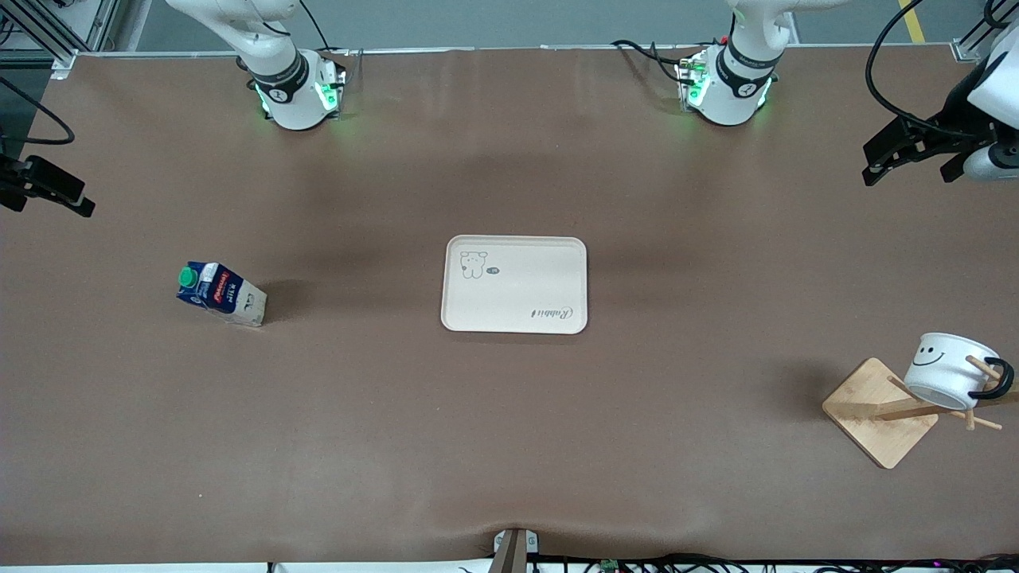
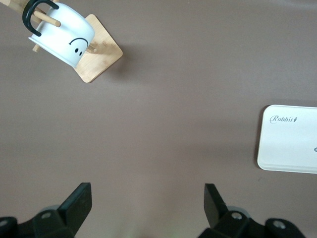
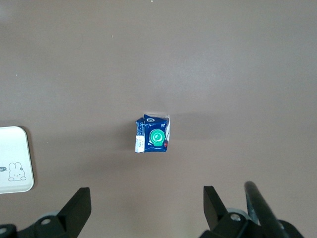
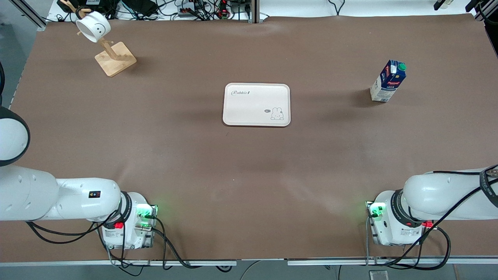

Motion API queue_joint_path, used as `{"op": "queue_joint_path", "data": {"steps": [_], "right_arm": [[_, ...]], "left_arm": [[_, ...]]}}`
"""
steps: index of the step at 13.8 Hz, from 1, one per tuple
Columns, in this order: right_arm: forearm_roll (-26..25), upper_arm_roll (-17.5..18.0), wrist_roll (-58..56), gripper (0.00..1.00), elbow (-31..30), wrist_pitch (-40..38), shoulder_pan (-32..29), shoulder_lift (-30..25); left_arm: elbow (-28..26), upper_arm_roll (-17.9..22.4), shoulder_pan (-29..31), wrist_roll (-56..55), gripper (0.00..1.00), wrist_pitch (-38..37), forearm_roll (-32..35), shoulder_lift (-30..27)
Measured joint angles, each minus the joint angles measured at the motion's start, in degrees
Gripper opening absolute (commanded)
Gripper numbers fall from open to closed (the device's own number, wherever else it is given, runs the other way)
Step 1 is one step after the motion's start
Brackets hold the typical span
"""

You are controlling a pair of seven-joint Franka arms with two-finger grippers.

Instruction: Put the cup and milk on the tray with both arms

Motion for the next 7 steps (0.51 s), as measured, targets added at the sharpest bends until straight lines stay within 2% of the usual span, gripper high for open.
{"op": "queue_joint_path", "data": {"steps": [7], "right_arm": [[0.0,0.0,0.0,1.0,0.1,0.0,0.0,0.5]], "left_arm": [[0.5,0.0,0.0,0.0,1.0,0.0,0.6,0.8]]}}
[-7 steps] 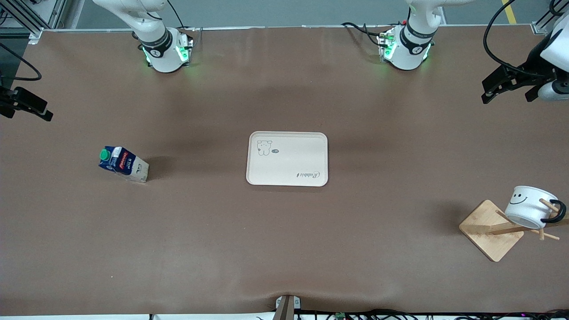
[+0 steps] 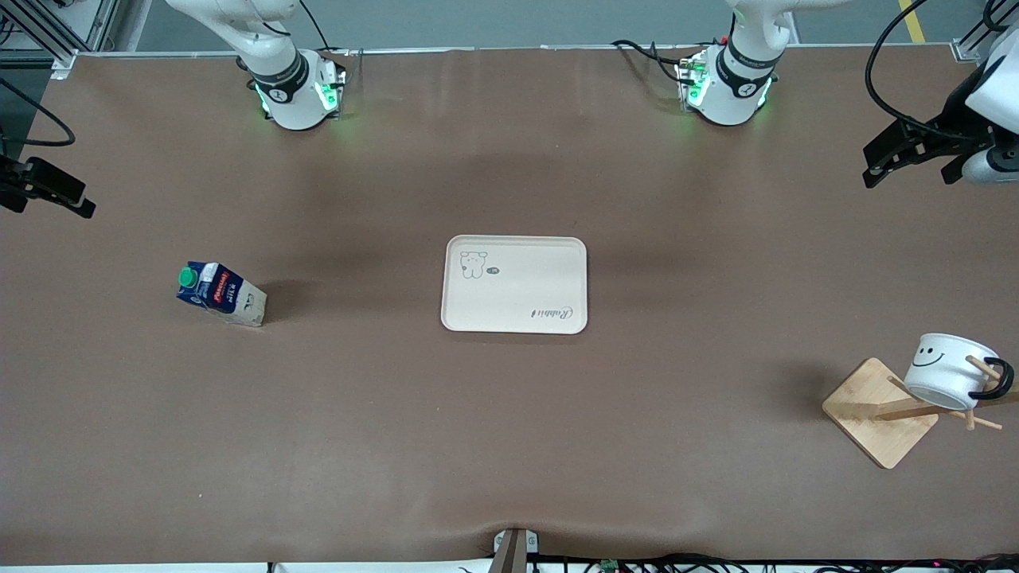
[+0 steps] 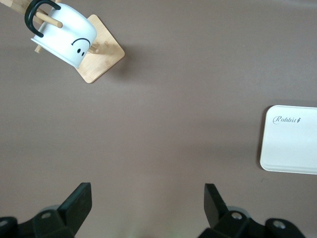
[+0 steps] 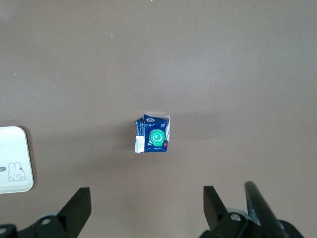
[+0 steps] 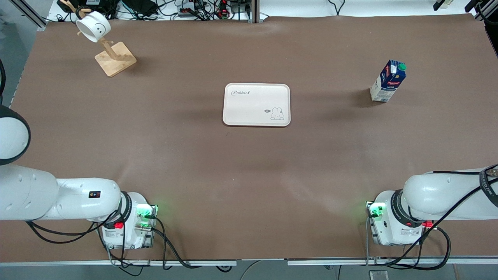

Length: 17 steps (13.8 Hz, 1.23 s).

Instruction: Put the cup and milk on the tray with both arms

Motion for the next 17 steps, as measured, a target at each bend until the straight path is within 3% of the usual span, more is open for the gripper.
{"op": "queue_joint_path", "data": {"steps": [9,13,17], "right_arm": [[0.0,0.0,0.0,1.0,0.0,-0.1,0.0,4.1],[0.0,0.1,-0.1,1.0,0.5,0.8,0.0,9.8],[0.0,0.1,-0.1,1.0,1.2,0.4,0.0,10.8]], "left_arm": [[-2.6,0.4,5.6,0.0,1.0,7.2,0.1,1.7],[-7.9,0.4,9.0,0.0,1.0,15.1,0.0,1.3],[-13.3,0.3,10.9,0.0,1.0,21.4,-1.5,1.0]]}}
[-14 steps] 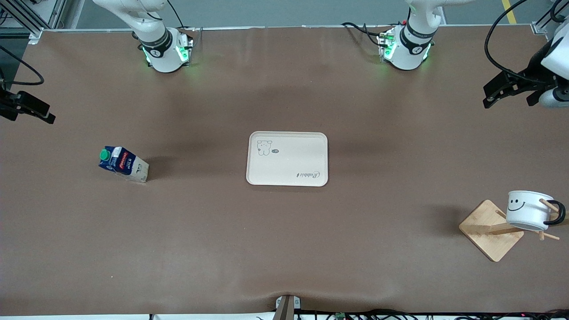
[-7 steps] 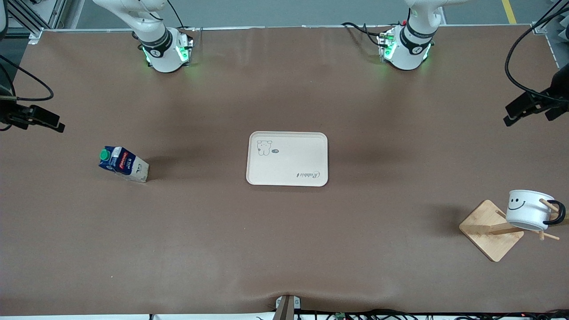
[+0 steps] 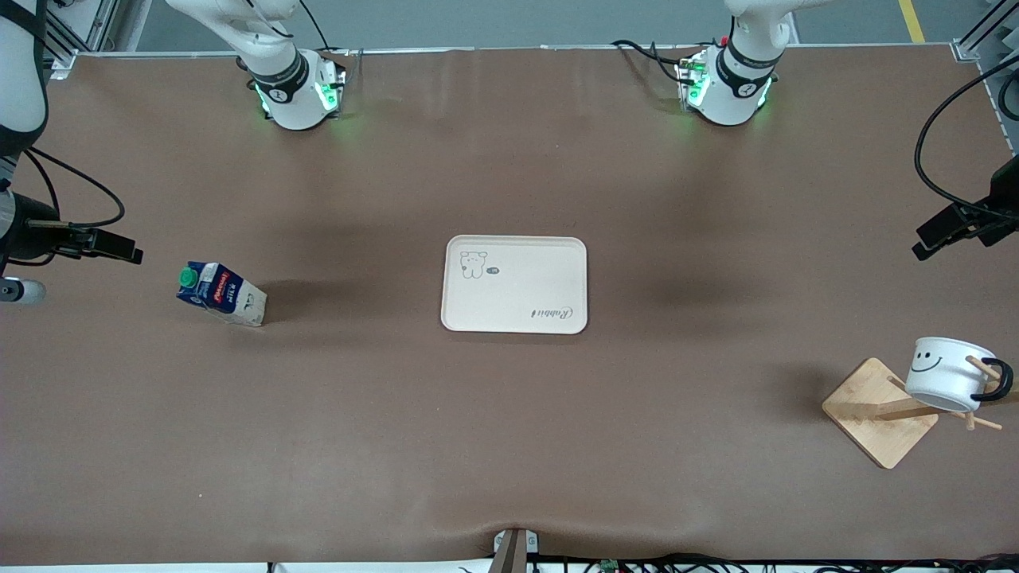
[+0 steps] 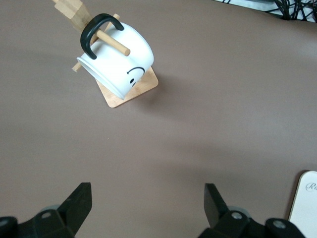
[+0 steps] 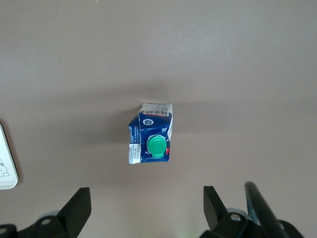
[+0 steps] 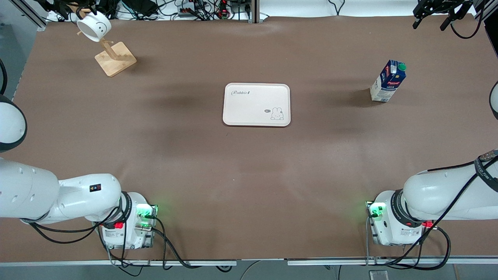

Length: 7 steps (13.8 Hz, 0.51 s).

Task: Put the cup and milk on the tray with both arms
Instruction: 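Reach the right gripper to the milk carton while the left gripper approaches the mug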

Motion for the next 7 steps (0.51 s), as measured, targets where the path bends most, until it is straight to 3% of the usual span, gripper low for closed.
{"op": "queue_joint_path", "data": {"steps": [4,7], "right_arm": [[0.1,0.1,0.0,1.0,0.0,0.2,0.1,1.5],[0.1,0.3,0.0,1.0,0.0,2.8,0.3,5.6]], "left_arm": [[-3.9,0.0,0.3,0.0,1.0,8.0,-0.1,-0.2],[-8.4,0.0,0.4,0.0,1.0,17.2,-0.1,0.1]]}}
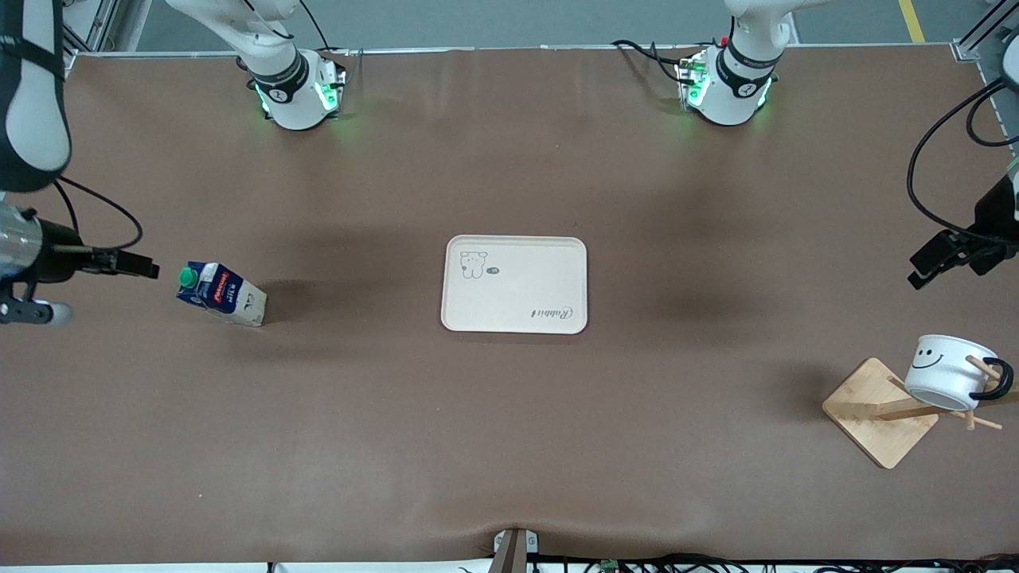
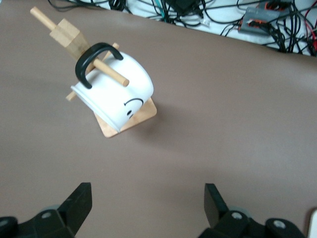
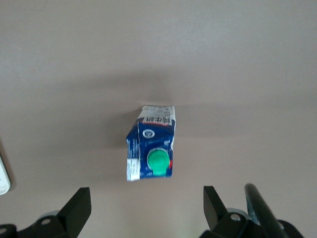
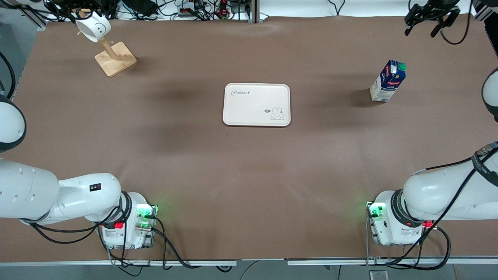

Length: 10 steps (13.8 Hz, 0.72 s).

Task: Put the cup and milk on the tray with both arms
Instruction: 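Reach the right gripper to the milk carton while the left gripper approaches the mug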

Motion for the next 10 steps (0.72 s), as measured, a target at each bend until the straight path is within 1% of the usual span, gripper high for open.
{"op": "queue_joint_path", "data": {"steps": [3,7,10], "right_arm": [[0.0,0.3,1.1,1.0,-0.5,0.4,0.7,2.7],[0.0,0.2,1.1,1.0,-3.3,4.9,0.7,5.1],[0.0,0.1,1.1,1.0,-7.1,8.0,0.5,5.1]], "left_arm": [[-4.1,0.0,0.0,0.0,1.0,8.5,0.0,1.0],[-8.6,0.0,1.9,0.0,1.0,18.9,0.0,2.8],[-10.7,0.0,2.9,0.1,1.0,22.8,0.0,3.7]]}}
